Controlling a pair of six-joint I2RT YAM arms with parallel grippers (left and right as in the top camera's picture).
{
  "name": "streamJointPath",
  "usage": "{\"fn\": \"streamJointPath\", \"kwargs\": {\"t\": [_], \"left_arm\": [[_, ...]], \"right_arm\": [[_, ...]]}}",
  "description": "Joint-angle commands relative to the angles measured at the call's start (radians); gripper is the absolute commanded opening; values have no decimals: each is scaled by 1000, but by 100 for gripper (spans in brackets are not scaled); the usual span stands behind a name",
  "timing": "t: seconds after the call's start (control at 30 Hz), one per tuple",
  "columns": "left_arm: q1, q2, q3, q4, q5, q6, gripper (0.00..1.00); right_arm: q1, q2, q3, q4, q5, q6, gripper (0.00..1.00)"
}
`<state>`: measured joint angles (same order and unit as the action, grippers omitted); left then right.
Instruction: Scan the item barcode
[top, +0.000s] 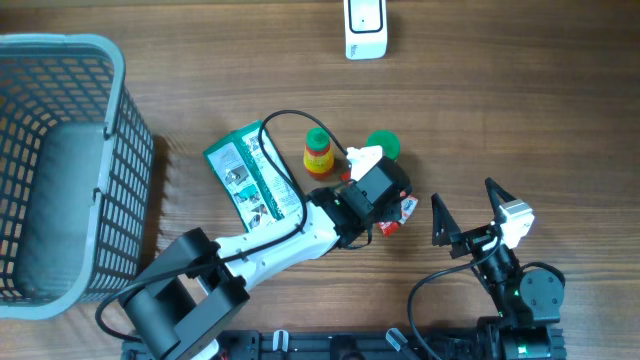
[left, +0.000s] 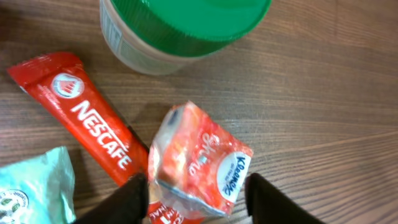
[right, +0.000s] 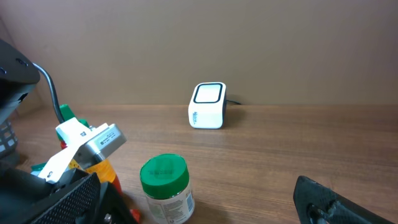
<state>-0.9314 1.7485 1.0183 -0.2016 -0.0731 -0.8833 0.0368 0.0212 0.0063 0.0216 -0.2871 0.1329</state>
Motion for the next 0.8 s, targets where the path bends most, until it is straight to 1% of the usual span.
{"fn": "streamJointPath", "kwargs": {"t": [0.0,0.03,0.07,0.13,0.17,0.2,0.23,0.3,0.33,0.37,0.43,0.5,0.53,0.57,0.63,0.67,0.7,0.73,0.77], "left_arm": [[0,-28,3,4,-60,58,64],[0,-49,3,2,-60,90,64],[0,-113,3,0,-63,174,64],[9,-203,3,-5,-139,258,68],[26,-279,3,-11,-217,318,73],[53,-357,5,-11,-273,378,76],[76,-408,10,-11,-299,417,77],[151,-522,50,-6,-366,532,82],[203,-575,87,2,-389,612,83],[269,-620,141,4,-393,704,84],[382,-660,238,-20,-393,799,85],[475,-682,338,-144,-393,801,86],[532,-700,402,-258,-393,791,84],[577,-726,442,-336,-393,763,83],[624,-800,456,-401,-392,705,95],[628,-867,455,-464,-393,703,100],[628,-914,455,-516,-393,697,100],[628,-1011,455,-617,-401,692,100],[628,-1058,455,-648,-423,692,100]], "right_arm": [[0,-7,-1,2,2,-1,100],[0,-7,-1,2,2,-1,100],[0,-7,-1,2,2,-1,99],[0,-7,-1,2,2,-1,100],[0,-7,-1,2,2,-1,100],[0,-7,-1,2,2,-1,99],[0,-7,-1,2,2,-1,100],[0,-7,-1,2,2,-1,100],[0,-7,-1,2,2,-1,100],[0,-7,-1,2,2,-1,100],[0,-7,-1,2,2,-1,100],[0,-7,-1,2,2,-1,100],[0,-7,-1,2,2,-1,100],[0,-7,-1,2,2,-1,100],[0,-7,-1,2,22,-13,100],[0,-7,-1,0,42,-15,100],[0,-7,-1,-1,43,-14,100],[0,-7,-1,-1,39,21,100],[0,-7,-1,-1,17,121,100]]}}
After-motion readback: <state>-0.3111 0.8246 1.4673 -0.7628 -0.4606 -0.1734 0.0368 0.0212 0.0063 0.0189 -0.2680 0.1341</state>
